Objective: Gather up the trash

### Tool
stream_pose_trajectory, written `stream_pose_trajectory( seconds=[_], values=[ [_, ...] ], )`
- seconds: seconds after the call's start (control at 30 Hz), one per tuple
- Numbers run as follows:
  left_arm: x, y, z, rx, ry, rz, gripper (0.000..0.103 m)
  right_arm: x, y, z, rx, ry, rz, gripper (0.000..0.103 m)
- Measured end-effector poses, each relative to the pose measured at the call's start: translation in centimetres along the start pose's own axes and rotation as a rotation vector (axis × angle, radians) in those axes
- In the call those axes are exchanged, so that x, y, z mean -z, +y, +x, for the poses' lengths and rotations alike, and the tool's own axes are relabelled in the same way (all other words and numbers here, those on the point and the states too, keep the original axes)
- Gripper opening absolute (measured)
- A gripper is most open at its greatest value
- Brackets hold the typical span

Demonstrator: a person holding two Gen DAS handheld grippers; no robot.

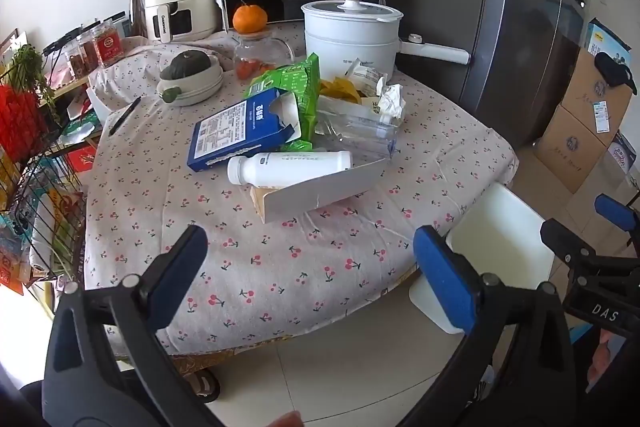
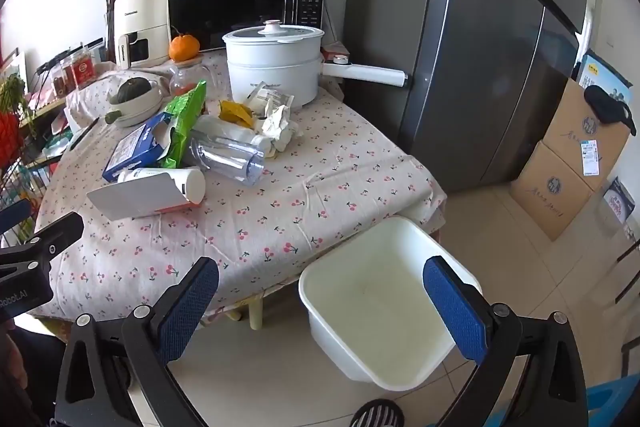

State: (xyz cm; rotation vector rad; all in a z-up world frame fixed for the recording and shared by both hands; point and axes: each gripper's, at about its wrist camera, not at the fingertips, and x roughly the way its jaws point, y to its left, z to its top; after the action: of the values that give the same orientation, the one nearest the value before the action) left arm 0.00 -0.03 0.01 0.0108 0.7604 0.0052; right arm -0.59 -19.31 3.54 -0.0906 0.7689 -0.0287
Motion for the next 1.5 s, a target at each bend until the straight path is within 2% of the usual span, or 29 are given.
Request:
stream_pose_trajectory(
  seconds=[0.3,1.5],
  values=[
    [0.42,-1.00,0.32,-0.002,-0.008,0.002,0.102,0.25,0.04,0.00,-0.001,0.003,0.004,0.103],
    [0.36,-0.22,0.15,0.016,0.000,0.010,0.102,0.49,0.61,0.36,-0.007,0.013,0.003,0.103]
  ],
)
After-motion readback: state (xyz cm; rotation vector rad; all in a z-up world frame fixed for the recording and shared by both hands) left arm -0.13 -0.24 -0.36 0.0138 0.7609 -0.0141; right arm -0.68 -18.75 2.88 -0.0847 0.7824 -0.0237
